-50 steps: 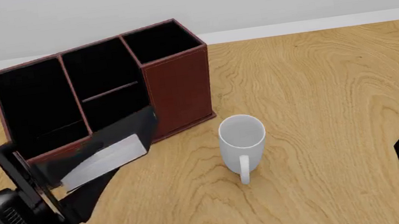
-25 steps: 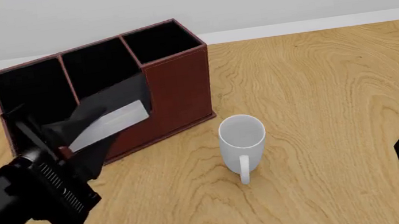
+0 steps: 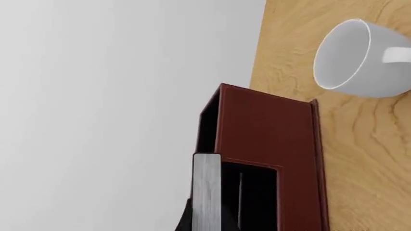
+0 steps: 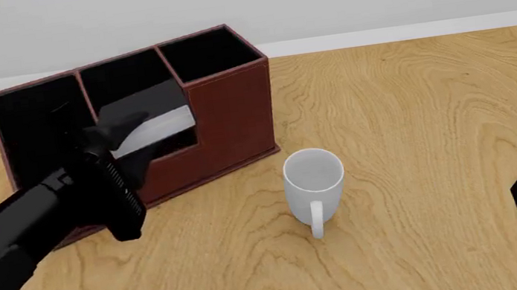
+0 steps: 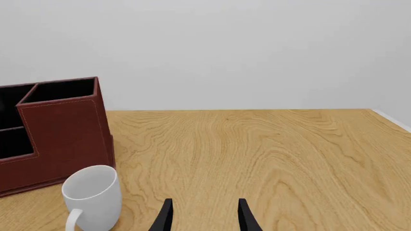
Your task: Pick up the book and place it in the front compartment of the caddy.
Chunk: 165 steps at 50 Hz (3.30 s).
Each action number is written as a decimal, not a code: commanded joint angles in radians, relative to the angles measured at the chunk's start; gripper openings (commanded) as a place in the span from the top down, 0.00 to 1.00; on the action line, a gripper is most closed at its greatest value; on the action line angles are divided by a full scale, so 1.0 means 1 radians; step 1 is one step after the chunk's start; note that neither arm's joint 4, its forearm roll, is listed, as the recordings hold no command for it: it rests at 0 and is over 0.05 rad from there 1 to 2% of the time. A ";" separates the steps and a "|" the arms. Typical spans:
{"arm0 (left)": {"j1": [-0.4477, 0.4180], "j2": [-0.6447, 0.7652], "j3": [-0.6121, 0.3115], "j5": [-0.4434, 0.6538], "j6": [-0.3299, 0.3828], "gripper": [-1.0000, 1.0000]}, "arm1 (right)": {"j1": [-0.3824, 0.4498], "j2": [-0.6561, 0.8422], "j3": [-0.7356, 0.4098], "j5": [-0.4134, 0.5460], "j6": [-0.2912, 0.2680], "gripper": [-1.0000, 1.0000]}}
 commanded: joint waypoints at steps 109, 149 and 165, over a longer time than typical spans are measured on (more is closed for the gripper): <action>0.161 0.313 -0.179 -0.084 -0.003 1.00 | 0.000 0.000 0.000 0.000 0.000 0.00; 0.198 0.398 -0.299 0.029 -0.094 1.00 | 0.000 0.000 0.000 0.000 0.000 0.00; 0.200 0.430 -0.309 0.014 -0.098 1.00 | 0.000 0.000 0.000 0.000 0.000 0.00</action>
